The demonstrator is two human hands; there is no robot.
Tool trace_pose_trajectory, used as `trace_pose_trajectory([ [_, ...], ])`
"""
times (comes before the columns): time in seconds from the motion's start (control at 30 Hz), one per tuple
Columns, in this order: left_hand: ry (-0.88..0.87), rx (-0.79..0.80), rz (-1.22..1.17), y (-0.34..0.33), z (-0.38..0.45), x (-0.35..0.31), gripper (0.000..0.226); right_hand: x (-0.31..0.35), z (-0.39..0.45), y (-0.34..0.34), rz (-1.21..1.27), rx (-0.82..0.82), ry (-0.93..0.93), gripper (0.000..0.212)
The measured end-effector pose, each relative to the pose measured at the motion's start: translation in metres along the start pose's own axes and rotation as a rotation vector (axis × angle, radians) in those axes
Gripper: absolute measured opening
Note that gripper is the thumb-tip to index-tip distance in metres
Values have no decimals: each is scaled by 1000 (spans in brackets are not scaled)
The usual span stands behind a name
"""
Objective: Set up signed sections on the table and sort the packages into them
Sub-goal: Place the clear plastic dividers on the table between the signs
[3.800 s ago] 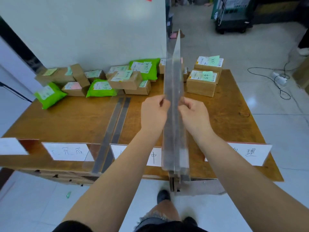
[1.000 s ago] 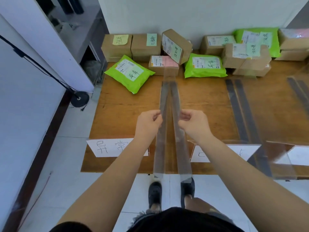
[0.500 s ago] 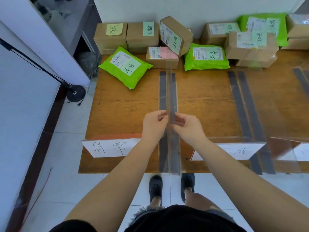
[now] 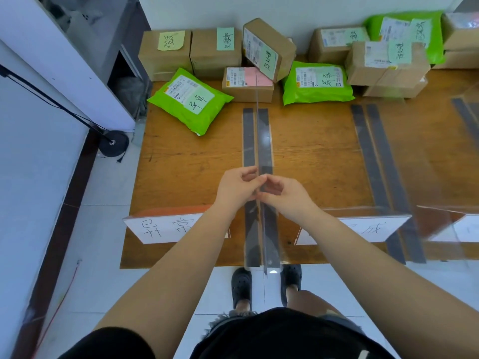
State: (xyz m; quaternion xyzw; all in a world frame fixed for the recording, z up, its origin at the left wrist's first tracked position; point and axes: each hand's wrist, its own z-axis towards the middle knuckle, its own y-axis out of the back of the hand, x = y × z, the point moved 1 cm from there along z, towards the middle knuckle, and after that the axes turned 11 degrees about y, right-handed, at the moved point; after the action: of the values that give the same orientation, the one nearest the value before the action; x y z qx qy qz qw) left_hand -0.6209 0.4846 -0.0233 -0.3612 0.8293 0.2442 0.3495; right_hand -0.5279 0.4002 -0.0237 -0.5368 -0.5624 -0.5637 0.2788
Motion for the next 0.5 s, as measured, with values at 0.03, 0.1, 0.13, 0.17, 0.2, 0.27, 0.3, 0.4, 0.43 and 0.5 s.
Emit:
trace_pose_trajectory([
  [0.03,18,24,12,0,2,-1,51,1,-1,-1,22,17,-10,46],
  [0.1,32,64,28,-1,4,-3,54,2,-2,-2,58,17,-21,45],
  [0.13,29,80,27,-2,6,-4,54,2,-2,-2,78,7,-23,45],
  [0.17,23,90,23,-2,6,-4,53,1,-3,-1,99,-4,-25,43],
  [0.2,20,96,22,-2,7,-4,53,1,-4,-1,118,-12,-26,42],
  [0.27,20,109,20,-2,7,-2,53,-2,-6,0,152,-13,-24,40],
  [0.3,20,120,14,-2,7,-1,54,-4,-7,0,173,-9,-25,40],
  [0.4,10,134,15,-2,8,0,53,-6,-7,2,216,-8,-28,42],
  [0.43,8,130,21,-2,9,-1,53,-6,-5,2,216,-13,-31,42],
  [0.5,2,121,32,-2,11,-3,53,-6,-2,2,213,-26,-44,43],
])
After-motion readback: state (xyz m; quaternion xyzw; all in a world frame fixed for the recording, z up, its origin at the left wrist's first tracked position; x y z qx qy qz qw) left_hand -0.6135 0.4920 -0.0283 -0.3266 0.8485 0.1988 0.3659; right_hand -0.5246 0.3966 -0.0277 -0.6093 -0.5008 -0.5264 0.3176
